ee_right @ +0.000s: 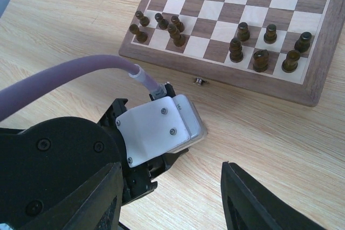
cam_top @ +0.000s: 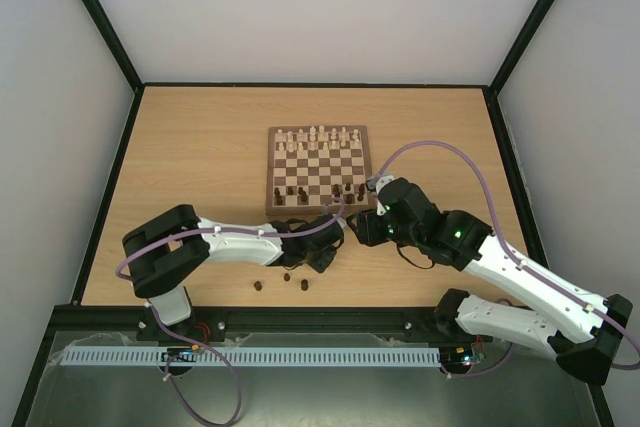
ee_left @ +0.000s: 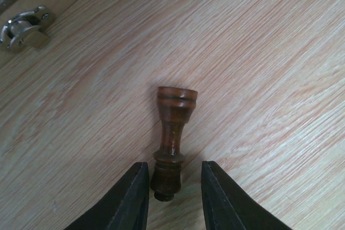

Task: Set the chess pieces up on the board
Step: Pick up the chess piece at the center of the board.

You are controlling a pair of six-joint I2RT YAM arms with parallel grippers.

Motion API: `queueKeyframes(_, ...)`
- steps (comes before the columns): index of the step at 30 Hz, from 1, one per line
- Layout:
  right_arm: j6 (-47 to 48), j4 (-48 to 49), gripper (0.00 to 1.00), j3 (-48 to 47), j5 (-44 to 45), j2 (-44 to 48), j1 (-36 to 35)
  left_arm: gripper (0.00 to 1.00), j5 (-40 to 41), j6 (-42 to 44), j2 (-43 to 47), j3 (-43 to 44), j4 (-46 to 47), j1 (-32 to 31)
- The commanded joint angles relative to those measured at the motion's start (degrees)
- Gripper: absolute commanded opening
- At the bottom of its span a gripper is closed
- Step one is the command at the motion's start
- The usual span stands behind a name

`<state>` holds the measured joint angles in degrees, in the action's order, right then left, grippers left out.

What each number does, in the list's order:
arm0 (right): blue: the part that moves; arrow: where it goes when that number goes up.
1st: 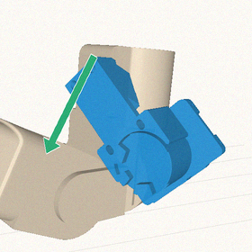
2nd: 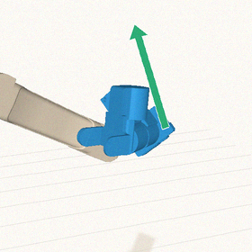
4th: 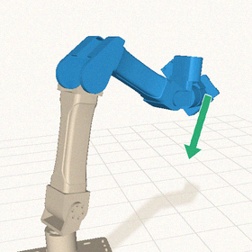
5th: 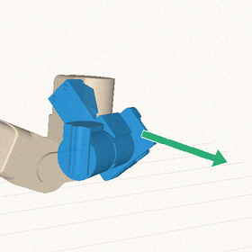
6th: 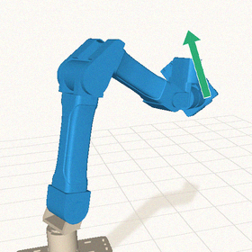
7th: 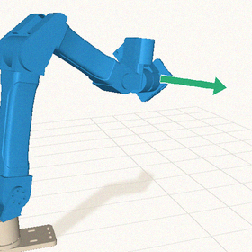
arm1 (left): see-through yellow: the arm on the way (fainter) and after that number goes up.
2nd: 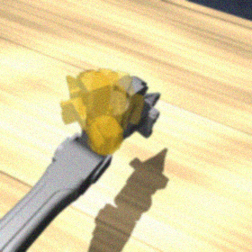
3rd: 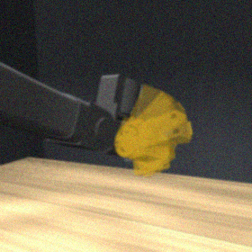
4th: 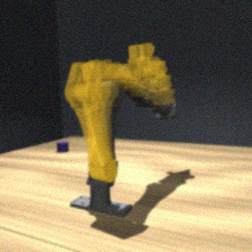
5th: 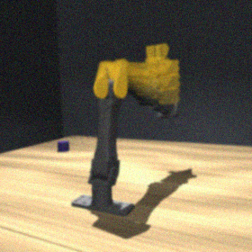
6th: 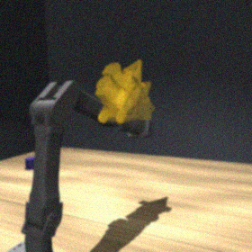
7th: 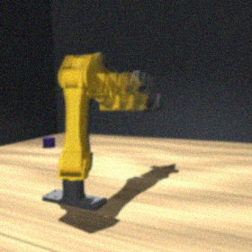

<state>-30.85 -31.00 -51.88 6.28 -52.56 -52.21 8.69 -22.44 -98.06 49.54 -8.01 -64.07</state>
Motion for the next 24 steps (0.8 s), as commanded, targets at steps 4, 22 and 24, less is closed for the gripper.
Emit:
queueKeyframes(4,0.2,-1.7,0.5,0.6,0.5,0.9,0.0,0.29,1.5,0.5,-1.5,-0.1,1.1,-0.1)
queueKeyframes(22,-0.6,-2.5,0.5,-0.4,-1.8,2.8,0.1,0.03,-3.6,-1.1,16.0,1.6,-10.7,-0.3)
queueKeyframes(24,-1.2,-2.9,0.51,-0.6,-3.4,3.3,0.1,0.04,-6.7,-1.1,21.7,1.5,-12.3,-0.6)
